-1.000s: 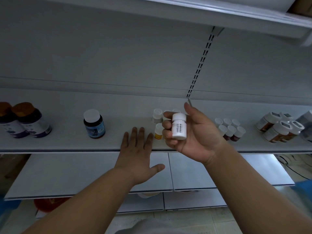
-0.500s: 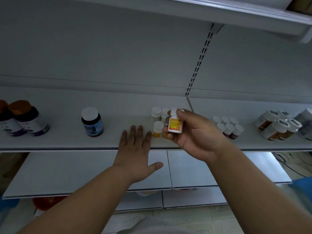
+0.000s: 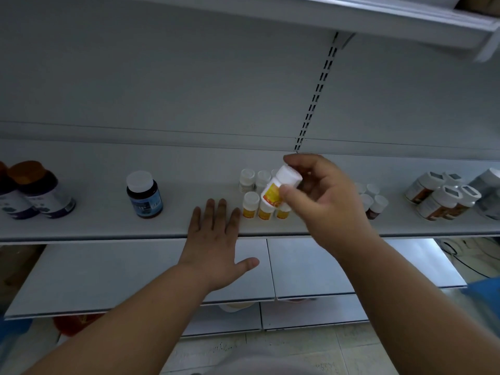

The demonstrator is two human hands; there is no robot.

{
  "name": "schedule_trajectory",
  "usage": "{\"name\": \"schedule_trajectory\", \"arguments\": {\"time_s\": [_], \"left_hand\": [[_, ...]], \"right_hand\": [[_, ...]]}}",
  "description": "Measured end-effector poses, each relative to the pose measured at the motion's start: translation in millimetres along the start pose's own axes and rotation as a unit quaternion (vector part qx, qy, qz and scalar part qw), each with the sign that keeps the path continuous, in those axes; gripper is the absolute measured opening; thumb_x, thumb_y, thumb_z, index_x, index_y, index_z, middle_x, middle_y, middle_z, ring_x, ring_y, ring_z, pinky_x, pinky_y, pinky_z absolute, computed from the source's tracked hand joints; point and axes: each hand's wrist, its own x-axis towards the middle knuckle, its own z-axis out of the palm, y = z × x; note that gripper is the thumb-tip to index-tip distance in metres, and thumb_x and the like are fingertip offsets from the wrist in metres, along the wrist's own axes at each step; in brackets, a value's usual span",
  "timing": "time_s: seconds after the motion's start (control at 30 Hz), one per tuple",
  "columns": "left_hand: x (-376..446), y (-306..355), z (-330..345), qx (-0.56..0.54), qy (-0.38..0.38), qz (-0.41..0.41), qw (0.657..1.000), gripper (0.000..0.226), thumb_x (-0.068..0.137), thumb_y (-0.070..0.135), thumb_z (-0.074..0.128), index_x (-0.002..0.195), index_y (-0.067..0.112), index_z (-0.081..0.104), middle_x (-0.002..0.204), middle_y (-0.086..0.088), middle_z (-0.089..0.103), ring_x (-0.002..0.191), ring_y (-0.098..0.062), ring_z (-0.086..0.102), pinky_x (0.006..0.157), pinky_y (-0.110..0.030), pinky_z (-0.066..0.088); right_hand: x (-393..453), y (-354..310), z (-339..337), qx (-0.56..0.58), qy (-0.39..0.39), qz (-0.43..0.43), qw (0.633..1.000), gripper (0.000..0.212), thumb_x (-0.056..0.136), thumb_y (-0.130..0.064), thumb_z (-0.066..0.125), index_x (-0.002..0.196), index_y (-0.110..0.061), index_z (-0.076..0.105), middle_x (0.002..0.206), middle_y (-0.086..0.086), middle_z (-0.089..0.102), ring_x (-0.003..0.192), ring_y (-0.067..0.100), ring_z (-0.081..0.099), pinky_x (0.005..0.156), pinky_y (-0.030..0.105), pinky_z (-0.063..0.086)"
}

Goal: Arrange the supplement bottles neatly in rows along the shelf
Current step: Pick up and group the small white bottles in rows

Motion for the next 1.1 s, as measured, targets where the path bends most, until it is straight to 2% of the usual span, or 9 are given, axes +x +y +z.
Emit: {"name": "schedule_trajectory", "arguments": {"time_s": [0.1, 0.17, 0.23, 0.3, 0.37, 0.43, 0.8, 1.0, 1.1], "left_hand": [[0.0, -0.2, 0.0, -0.003, 0.000, 0.000, 1.000, 0.109, 0.079, 0.089, 0.014, 0.155, 0.018, -0.018, 0.162, -0.017, -0.023, 0.148, -0.039, -0.023, 0.119, -0.058, -0.011], [-0.4, -0.2, -0.1, -0.007, 0.002, 0.002, 1.000, 0.109, 0.079, 0.089, 0.015, 0.155, 0.018, -0.018, 0.162, -0.018, -0.023, 0.148, -0.039, -0.024, 0.119, -0.057, -0.011], [-0.7, -0.1, -0.2, -0.010, 0.004, 0.002, 1.000, 0.109, 0.079, 0.089, 0.015, 0.155, 0.018, -0.018, 0.162, -0.017, -0.022, 0.148, -0.039, -0.023, 0.119, -0.057, -0.011], [-0.8, 0.3, -0.8, -0.006, -0.001, 0.002, 1.000, 0.109, 0.079, 0.089, 0.014, 0.155, 0.018, -0.018, 0.162, -0.017, -0.023, 0.148, -0.039, -0.024, 0.119, -0.057, -0.010], [-1.0, 0.7, -2.2, 0.001, -0.008, 0.002, 1.000, 0.108, 0.079, 0.088, 0.012, 0.155, 0.017, -0.019, 0.162, -0.017, -0.024, 0.148, -0.039, -0.024, 0.119, -0.058, -0.009], [-0.9, 0.9, -3.2, 0.004, -0.011, 0.002, 1.000, 0.109, 0.076, 0.087, 0.008, 0.154, 0.017, -0.019, 0.162, -0.017, -0.024, 0.148, -0.039, -0.024, 0.119, -0.058, -0.008], [-0.6, 0.9, -1.1, 0.006, -0.007, 0.003, 1.000, 0.107, 0.080, 0.087, 0.012, 0.154, 0.017, -0.020, 0.161, -0.018, -0.025, 0.147, -0.039, -0.025, 0.118, -0.058, -0.010], [-0.4, 0.6, -0.5, 0.006, -0.007, 0.004, 1.000, 0.107, 0.080, 0.088, 0.011, 0.154, 0.017, -0.019, 0.162, -0.018, -0.024, 0.147, -0.039, -0.025, 0.118, -0.058, -0.008], [-0.1, 0.3, -0.6, 0.005, -0.007, 0.006, 1.000, 0.107, 0.080, 0.088, 0.011, 0.155, 0.017, -0.018, 0.162, -0.018, -0.023, 0.147, -0.039, -0.024, 0.118, -0.059, -0.009]], "right_hand": [[9.9, -1.3, 4.5, 0.264, 0.007, 0.237, 0.935, 0.016, 0.084, -0.018, 0.063, 0.097, -0.010, 0.067, 0.087, 0.009, 0.070, 0.073, 0.021, 0.066, 0.064, 0.036, 0.054], [21.0, 2.0, 5.5, 0.307, 0.028, 0.301, 0.903, 0.014, 0.090, -0.018, 0.059, 0.083, -0.008, 0.066, 0.077, 0.011, 0.066, 0.065, 0.021, 0.059, 0.059, 0.034, 0.045], [35.2, 11.4, 3.4, 0.215, 0.040, 0.275, 0.936, 0.012, 0.090, -0.018, 0.059, 0.081, -0.012, 0.065, 0.073, 0.007, 0.065, 0.065, 0.020, 0.056, 0.062, 0.035, 0.043], [50.7, 21.4, -2.0, -0.009, 0.025, 0.188, 0.982, 0.005, 0.087, -0.019, 0.062, 0.089, -0.021, 0.066, 0.079, -0.003, 0.067, 0.068, 0.012, 0.059, 0.066, 0.030, 0.048], [64.1, 27.7, -6.3, -0.221, -0.019, 0.098, 0.970, 0.016, 0.083, -0.021, 0.063, 0.097, -0.027, 0.061, 0.088, -0.014, 0.062, 0.074, 0.003, 0.057, 0.066, 0.022, 0.045], [74.1, 31.5, -5.8, -0.319, -0.079, 0.047, 0.943, 0.025, 0.081, -0.020, 0.065, 0.105, -0.025, 0.058, 0.098, -0.011, 0.058, 0.083, 0.007, 0.055, 0.070, 0.025, 0.044], [95.5, 42.8, 0.4, -0.399, -0.201, -0.014, 0.894, 0.033, 0.080, -0.018, 0.067, 0.112, -0.022, 0.060, 0.106, -0.005, 0.056, 0.095, 0.015, 0.052, 0.077, 0.029, 0.042], [96.7, 54.3, 9.4, -0.442, -0.260, -0.014, 0.858, 0.021, 0.082, -0.014, 0.063, 0.099, -0.024, 0.057, 0.103, -0.001, 0.052, 0.097, 0.020, 0.053, 0.078, 0.032, 0.042], [96.7, 56.7, 11.2, -0.457, -0.286, -0.012, 0.842, 0.028, 0.085, -0.010, 0.059, 0.112, -0.016, 0.061, 0.108, 0.002, 0.052, 0.103, 0.022, 0.053, 0.086, 0.035, 0.045]]}}
